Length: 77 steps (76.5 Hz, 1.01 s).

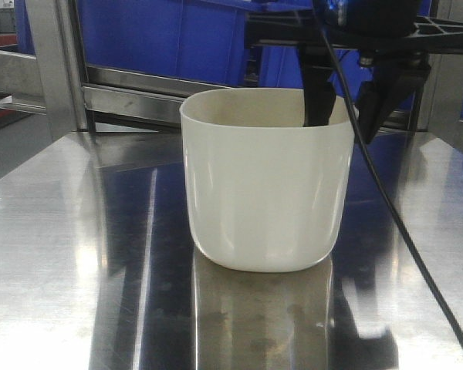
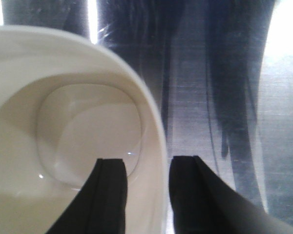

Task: Move white bin to right shelf second layer
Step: 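Close the right gripper on the white bin's rim, then lift the white bin off the table with the right gripper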

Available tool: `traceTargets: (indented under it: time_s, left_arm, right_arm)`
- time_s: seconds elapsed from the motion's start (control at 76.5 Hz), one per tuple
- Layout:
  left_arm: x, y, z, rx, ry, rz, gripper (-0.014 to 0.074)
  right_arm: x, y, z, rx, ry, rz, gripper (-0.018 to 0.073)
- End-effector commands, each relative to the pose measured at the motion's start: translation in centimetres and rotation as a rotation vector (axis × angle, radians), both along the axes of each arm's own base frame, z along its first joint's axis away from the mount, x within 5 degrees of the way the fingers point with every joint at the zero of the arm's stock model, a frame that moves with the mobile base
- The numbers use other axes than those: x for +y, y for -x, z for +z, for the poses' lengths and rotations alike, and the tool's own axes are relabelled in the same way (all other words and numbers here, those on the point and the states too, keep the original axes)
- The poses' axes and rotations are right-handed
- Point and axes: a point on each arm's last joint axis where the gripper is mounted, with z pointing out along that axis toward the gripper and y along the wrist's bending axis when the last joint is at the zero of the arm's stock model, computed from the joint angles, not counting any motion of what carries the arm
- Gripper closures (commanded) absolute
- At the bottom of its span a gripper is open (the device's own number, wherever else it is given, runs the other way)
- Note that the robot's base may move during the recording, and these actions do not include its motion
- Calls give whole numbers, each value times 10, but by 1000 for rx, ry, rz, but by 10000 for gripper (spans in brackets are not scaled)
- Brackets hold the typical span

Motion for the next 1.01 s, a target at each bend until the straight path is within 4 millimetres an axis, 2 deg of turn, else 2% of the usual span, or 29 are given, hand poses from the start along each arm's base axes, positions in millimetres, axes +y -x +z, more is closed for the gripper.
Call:
traceTargets:
  time_s: [0.0,0.17,0.301,0.405,0.536,0.667,0.784,0.993]
  left_arm:
    - [0,-1,-4,-63,14,-3,512]
    - [0,-1,-4,-63,14,-3,512]
    - [0,-1,-4,-63,14,-3,512]
    - [0,-1,-4,-63,14,-3,512]
    - [0,-1,-4,-63,14,-3,512]
    - [0,-1,-4,-63,14,-3,512]
    - [0,-1,-4,-63,14,-3,512]
    - [0,-1,-4,-63,14,-3,512]
  right_arm:
    - [-5,-1,20,-83,-39,-6,225]
    - [-6,-2,20,-87,-32,-5,250]
    - [-8,-2,17,-76,-24,-12,411]
    - [-9,-2,18,-74,-23,-12,494]
    - [-11,2,25,-98,-34,-1,519]
    - [-18,6,37,-144,1,114,519]
    - [-40,3,44,-192,13,156,519]
    - [-103,6,48,-261,18,137,519]
